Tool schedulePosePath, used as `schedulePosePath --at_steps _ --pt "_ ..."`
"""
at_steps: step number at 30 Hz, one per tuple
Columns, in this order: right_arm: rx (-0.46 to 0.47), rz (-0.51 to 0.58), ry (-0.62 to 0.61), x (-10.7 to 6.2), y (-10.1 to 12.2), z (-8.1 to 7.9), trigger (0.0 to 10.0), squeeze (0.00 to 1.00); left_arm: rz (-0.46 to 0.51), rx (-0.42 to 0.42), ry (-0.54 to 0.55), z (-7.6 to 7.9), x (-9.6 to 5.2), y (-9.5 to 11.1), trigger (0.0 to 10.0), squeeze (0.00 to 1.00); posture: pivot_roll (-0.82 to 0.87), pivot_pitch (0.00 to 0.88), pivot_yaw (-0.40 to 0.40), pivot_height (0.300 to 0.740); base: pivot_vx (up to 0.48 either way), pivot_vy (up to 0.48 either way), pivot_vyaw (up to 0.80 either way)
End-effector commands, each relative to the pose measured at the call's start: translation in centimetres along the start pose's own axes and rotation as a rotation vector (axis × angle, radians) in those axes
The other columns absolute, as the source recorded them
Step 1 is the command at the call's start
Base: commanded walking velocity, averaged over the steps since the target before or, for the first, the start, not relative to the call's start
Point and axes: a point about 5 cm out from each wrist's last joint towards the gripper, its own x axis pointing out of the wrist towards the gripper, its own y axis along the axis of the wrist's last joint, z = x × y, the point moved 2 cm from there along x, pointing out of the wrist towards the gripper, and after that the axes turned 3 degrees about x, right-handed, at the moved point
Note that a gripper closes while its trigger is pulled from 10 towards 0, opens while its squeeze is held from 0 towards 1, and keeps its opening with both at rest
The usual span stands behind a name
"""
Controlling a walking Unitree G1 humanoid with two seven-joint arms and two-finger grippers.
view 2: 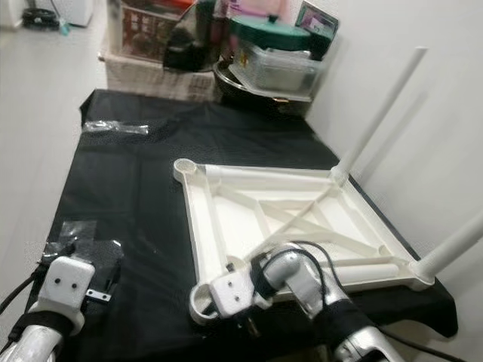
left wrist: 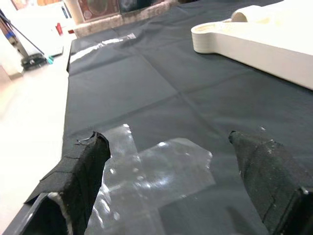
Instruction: Building children table
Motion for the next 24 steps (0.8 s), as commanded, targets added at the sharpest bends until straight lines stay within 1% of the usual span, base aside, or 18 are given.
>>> schedulePosePath --at_steps 1,2,3,4,5,9,10,11,12,13,14,15,17,18,19,21,23,24 --pt "0.093 -0.104 0.107 1.1 -2.4 -2.5 9.1 0.00 -0.002 -0.002 -0.022 0.3 0.2 -0.3 10.0 0.00 0.01 0.000 -0.190 0.740 0.000 0.000 0.00" --pt "0.124 -0.080 0.019 1.2 -2.1 -1.4 10.0 0.24 0.001 -0.001 -0.020 0.2 0.3 -0.3 10.0 0.00 0.01 0.000 -0.188 0.740 0.000 0.000 0.00" --pt "0.148 -0.059 -0.041 1.2 -1.8 -0.6 10.0 0.24 0.003 0.000 -0.019 0.2 0.5 -0.3 10.0 0.00 0.01 0.000 -0.187 0.740 0.000 0.000 0.00" --pt "0.176 -0.021 -0.109 1.1 -1.1 0.5 10.0 1.00 0.006 0.002 -0.017 0.1 0.6 -0.3 10.0 0.00 0.01 0.000 -0.184 0.740 0.000 0.000 0.00" --pt "0.189 0.010 -0.162 0.8 -0.5 1.4 10.0 1.00 0.009 0.003 -0.017 0.0 0.8 -0.3 10.0 0.00 0.01 0.000 -0.184 0.740 0.000 0.000 0.00" --pt "0.192 0.033 -0.203 0.5 0.2 2.0 10.0 1.00 0.013 0.004 -0.016 0.0 0.9 -0.2 10.0 0.00 0.01 0.000 -0.184 0.740 0.000 0.000 0.00" --pt "0.197 0.064 -0.268 -0.4 1.1 3.3 10.0 1.00 0.017 0.006 -0.015 -0.1 0.9 -0.1 10.0 0.00 0.02 0.000 -0.180 0.740 0.000 0.000 0.00" --pt "0.197 0.064 -0.268 -0.4 1.1 3.3 10.0 1.00 0.017 0.006 -0.015 -0.1 0.9 -0.1 10.0 0.00 0.02 0.000 -0.180 0.740 0.000 0.000 0.00" --pt "0.198 0.097 -0.319 -1.4 2.2 4.4 10.0 1.00 0.020 0.008 -0.013 -0.2 1.0 -0.1 10.0 0.00 0.02 0.000 -0.177 0.740 0.000 0.000 0.00" --pt "0.198 0.097 -0.319 -1.4 2.2 4.4 10.0 1.00 0.020 0.008 -0.013 -0.2 1.0 -0.1 10.0 0.00 0.02 0.000 -0.177 0.740 0.000 0.000 0.00" --pt "0.185 0.137 -0.367 -2.6 3.4 5.3 10.0 1.00 0.021 0.010 -0.011 -0.4 1.0 -0.2 10.0 0.00 0.02 0.000 -0.177 0.740 0.000 0.000 0.00" --pt "0.159 0.183 -0.383 -4.1 5.0 5.8 10.0 1.00 0.023 0.012 -0.010 -0.4 1.1 -0.2 10.0 0.00 0.02 0.000 -0.178 0.740 0.000 0.000 0.00" --pt "0.159 0.183 -0.383 -4.1 5.0 5.8 10.0 1.00 0.023 0.012 -0.010 -0.4 1.1 -0.2 10.0 0.00 0.02 0.000 -0.178 0.740 0.000 0.000 0.00" --pt "0.124 0.204 -0.367 -5.4 6.1 5.7 10.0 1.00 0.025 0.013 -0.009 -0.4 1.2 -0.2 10.0 0.00 0.02 0.000 -0.177 0.740 0.000 0.000 0.00" --pt "0.124 0.204 -0.367 -5.4 6.1 5.7 10.0 1.00 0.025 0.013 -0.009 -0.4 1.2 -0.2 10.0 0.00 0.02 0.000 -0.177 0.740 0.000 0.000 0.00" --pt "0.057 0.202 -0.302 -7.6 7.4 5.0 10.0 1.00 0.029 0.014 -0.008 -0.4 1.2 -0.2 10.0 0.00 0.03 0.000 -0.179 0.740 0.000 0.000 0.00" --pt "0.057 0.202 -0.302 -7.6 7.4 5.0 10.0 1.00 0.029 0.014 -0.008 -0.4 1.2 -0.2 10.0 0.00 0.03 0.000 -0.179 0.740 0.000 0.000 0.00" --pt "0.041 0.191 -0.283 -8.1 7.6 4.8 10.0 1.00 0.031 0.014 -0.007 -0.4 1.3 -0.2 10.0 0.00 0.03 0.000 -0.178 0.740 0.000 0.000 0.00"
